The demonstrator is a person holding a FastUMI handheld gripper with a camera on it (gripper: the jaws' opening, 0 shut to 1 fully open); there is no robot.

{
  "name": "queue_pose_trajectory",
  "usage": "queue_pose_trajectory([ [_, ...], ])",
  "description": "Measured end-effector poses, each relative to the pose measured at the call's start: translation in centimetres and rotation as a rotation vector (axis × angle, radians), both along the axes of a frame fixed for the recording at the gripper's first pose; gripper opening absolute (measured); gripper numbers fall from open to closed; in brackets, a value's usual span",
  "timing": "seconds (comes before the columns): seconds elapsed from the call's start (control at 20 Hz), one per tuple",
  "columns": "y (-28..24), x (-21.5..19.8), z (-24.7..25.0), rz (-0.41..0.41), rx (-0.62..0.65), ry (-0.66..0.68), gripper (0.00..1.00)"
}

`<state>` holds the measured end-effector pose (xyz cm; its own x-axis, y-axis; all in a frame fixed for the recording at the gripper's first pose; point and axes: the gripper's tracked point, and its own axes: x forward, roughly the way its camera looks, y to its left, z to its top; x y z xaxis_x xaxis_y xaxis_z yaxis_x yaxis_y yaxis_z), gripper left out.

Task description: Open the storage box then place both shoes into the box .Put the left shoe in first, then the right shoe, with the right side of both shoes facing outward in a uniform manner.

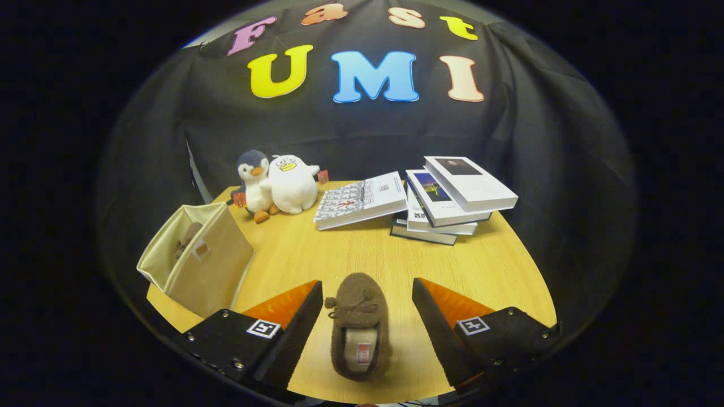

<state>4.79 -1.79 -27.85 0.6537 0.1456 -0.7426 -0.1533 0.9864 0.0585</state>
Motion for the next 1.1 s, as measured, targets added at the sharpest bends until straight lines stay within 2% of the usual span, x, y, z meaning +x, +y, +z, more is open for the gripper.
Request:
queue_pose_trajectory([
  [0.65, -1.9, -3.7, -10.6, 0.068, -0.025, 0.236, 0.96],
  [0.7, -2.0, -3.8, -11.3, 0.072, -0.031, 0.251, 0.92],
  [0.8, -1.7, -4.1, -12.1, 0.079, -0.039, 0.285, 0.78],
  [0.9, -1.6, -4.3, -12.4, 0.085, -0.040, 0.302, 0.79],
  [0.95, -1.4, -4.1, -12.5, 0.066, -0.037, 0.304, 0.76],
  [1.0, -1.5, -4.2, -12.7, 0.041, -0.042, 0.321, 0.38],
  [1.05, -1.3, -4.2, -12.9, 0.029, -0.041, 0.341, 0.27],
  [1.1, -1.3, -4.2, -12.8, 0.015, -0.040, 0.349, 0.27],
])
